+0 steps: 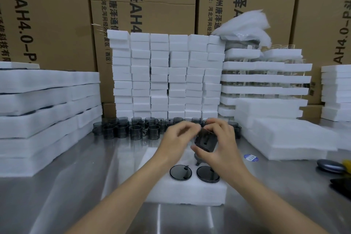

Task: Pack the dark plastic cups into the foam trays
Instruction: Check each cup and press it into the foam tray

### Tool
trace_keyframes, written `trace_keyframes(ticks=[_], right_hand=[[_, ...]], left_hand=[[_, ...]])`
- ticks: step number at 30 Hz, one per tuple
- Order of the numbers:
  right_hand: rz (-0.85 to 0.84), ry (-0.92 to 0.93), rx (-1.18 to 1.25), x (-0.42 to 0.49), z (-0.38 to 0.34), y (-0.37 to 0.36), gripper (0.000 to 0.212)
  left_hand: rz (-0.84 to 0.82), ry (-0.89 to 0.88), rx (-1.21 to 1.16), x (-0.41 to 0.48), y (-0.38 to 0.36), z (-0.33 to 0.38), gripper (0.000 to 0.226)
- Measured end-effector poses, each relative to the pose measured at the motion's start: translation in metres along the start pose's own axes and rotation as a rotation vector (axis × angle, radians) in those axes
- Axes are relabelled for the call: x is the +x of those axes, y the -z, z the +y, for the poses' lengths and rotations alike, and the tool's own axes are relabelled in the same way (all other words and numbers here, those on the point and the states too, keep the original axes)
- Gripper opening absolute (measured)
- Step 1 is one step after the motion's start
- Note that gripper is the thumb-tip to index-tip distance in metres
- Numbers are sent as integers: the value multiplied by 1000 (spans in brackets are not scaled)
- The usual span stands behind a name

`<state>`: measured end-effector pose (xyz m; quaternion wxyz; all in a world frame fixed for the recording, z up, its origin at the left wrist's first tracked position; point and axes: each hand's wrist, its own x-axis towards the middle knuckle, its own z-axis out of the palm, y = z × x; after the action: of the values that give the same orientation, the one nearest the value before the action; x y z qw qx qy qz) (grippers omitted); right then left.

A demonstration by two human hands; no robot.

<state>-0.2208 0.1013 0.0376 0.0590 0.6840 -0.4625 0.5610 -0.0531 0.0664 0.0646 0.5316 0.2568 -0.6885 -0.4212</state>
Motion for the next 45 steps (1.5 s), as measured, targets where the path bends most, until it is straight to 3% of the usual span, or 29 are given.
trace_keyframes(ticks=[3,6,13,18,22,28,34,39,45], right_hand=[[-5,-16,53,0,-1,0,55],[-48,-15,66,0,-2,0,56],[-133,-4,148,-3,-10,6,49],[-205,-84,162,-4,0,8,44],[-206,-132,127,-3,6,8,37],[-215,-162,108,-2,10,6,35],[-255,-162,71,-1,12,5,32],[-264,-168,73,-1,13,5,31],[-273,-185,86,-1,15,3,29]], left_hand=[[-37,-31,164,-5,-9,-10,47],[-32,-54,271,-6,-6,-10,57],[-178,82,202,12,38,11,48],[-209,182,305,17,79,15,52],[-324,248,416,17,95,7,54],[-388,218,481,17,90,5,54],[-350,218,543,16,93,14,52],[-546,350,528,9,125,36,53],[-636,372,530,5,140,45,52]])
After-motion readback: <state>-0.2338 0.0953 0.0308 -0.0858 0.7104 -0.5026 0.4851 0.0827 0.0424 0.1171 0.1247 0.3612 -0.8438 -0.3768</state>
